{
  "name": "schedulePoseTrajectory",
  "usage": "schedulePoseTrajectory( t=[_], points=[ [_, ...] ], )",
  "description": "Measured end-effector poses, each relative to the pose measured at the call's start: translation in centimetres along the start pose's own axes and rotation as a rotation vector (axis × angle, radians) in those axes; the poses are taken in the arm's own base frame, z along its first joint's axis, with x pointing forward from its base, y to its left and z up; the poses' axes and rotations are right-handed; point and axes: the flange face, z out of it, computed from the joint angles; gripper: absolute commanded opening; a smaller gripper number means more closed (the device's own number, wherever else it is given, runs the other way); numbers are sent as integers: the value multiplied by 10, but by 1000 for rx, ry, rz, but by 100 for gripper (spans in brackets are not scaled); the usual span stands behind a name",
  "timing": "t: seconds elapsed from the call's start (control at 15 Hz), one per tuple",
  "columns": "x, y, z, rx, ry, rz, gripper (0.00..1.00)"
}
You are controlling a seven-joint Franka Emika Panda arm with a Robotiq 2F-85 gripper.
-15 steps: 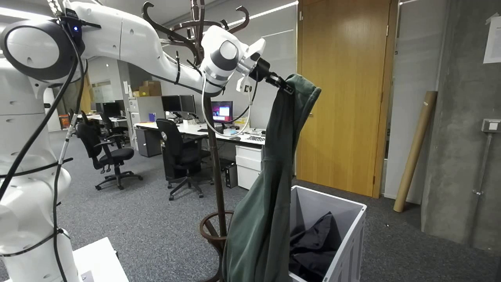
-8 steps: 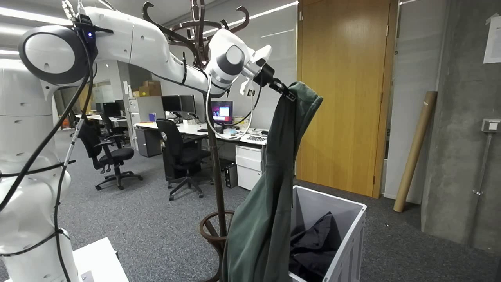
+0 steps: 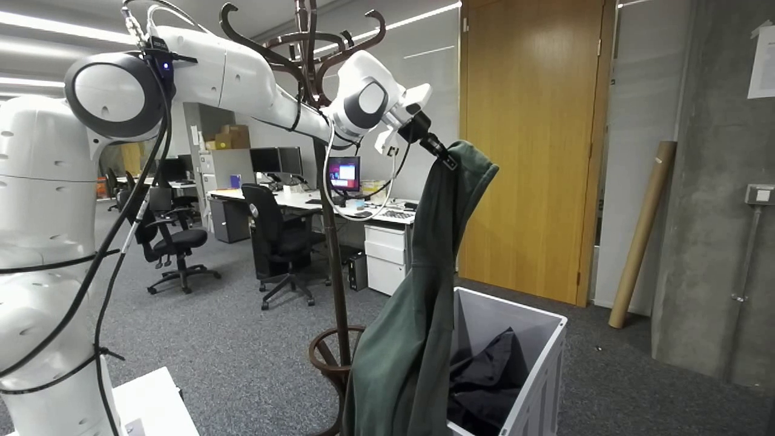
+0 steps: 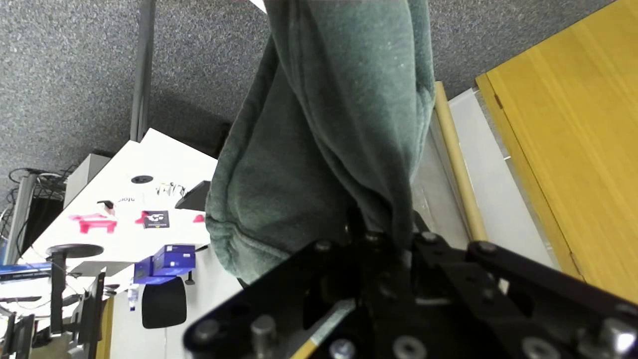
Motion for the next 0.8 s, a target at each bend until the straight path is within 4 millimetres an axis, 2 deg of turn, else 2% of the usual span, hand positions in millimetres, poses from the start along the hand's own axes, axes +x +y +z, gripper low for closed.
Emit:
schedulePoseTrajectory(
  t=[0.53,0.73,0.8],
  points=[
    [2,15,32,-2,-100,84,2],
    [-5,16,47,-25,-161,92,2],
    [-9,15,53,-36,-181,89,7]
  ],
)
